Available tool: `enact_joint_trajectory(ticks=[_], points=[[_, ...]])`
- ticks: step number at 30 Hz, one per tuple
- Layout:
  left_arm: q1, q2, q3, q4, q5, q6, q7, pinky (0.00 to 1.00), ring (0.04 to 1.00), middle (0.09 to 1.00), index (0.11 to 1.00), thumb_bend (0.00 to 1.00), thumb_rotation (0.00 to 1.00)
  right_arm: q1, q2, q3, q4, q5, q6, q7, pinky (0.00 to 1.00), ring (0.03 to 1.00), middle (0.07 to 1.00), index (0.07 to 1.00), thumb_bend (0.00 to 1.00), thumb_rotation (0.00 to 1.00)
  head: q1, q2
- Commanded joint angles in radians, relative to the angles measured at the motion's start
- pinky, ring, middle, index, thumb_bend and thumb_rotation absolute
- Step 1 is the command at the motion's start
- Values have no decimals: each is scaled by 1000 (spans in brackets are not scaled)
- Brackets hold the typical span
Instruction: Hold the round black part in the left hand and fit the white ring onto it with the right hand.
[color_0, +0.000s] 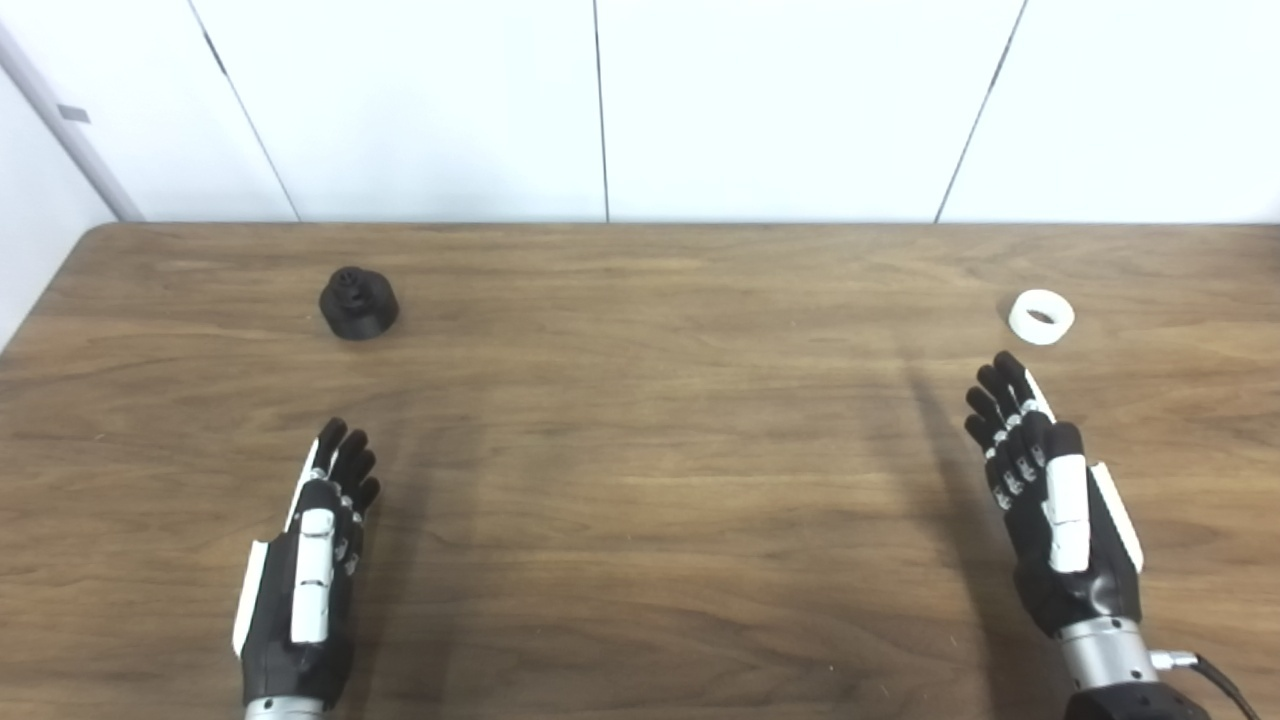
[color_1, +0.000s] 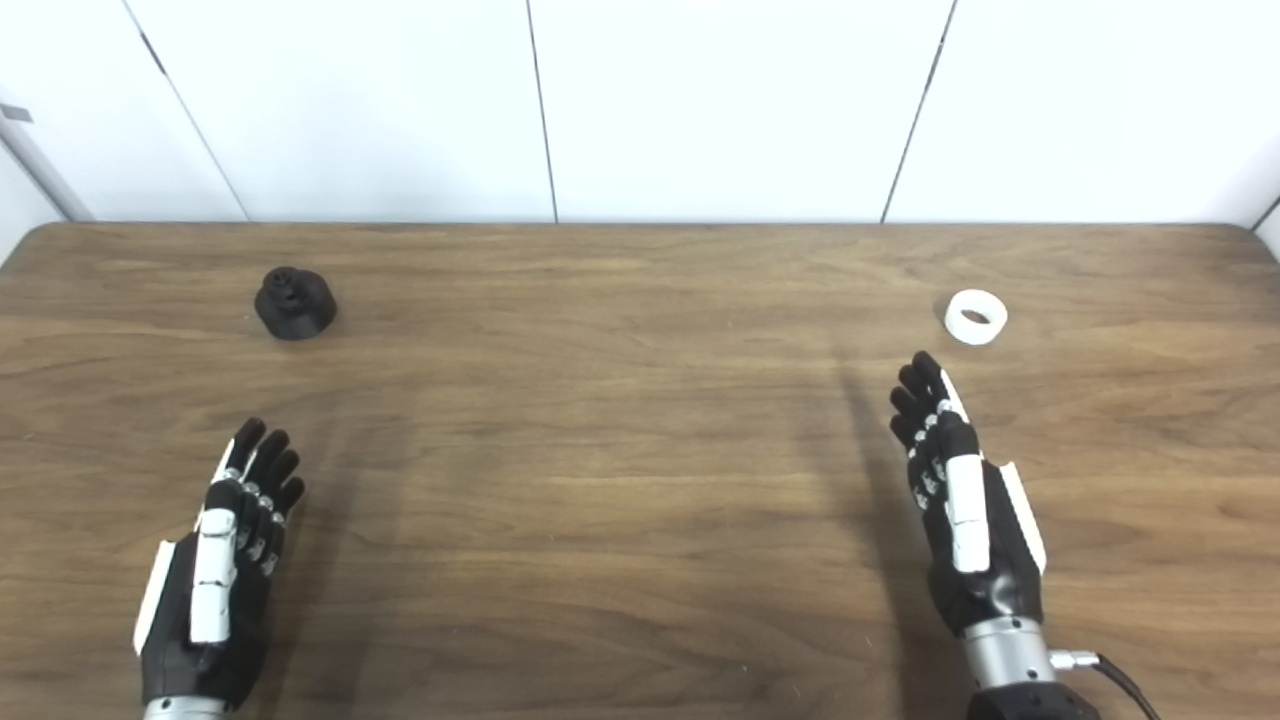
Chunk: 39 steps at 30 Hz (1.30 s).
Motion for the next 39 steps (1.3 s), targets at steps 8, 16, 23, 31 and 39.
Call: enact_joint_trajectory(ticks=[8, 16, 23, 31, 39], points=[[-18, -25, 13, -46, 2, -4, -5, 975, 968, 965, 979, 479, 851, 111, 8, 12, -55, 4, 3, -11, 984, 969, 968, 953, 618, 970, -6, 17], [-22, -27, 15, -50, 3, 3, -4, 970, 968, 956, 961, 487, 844, 108, 8, 10, -62, 16, 11, -11, 986, 964, 968, 954, 612, 960, -1, 30], [-22, -33, 12, -52, 10, 8, 1, 960, 959, 948, 953, 492, 844, 106, 7, 6, -55, 16, 2, -13, 978, 965, 967, 953, 605, 966, 27, 20], [7, -64, -24, -14, 72, -48, 4, 970, 965, 963, 966, 493, 870, 119, -29, -8, 25, 18, -75, 18, 1000, 982, 976, 978, 624, 1000, 174, -116], [23, -69, -55, 24, 80, -103, 0, 999, 980, 979, 994, 482, 837, 118, -37, -30, 95, 50, -130, 63, 1000, 991, 980, 973, 585, 1000, 228, -187]])
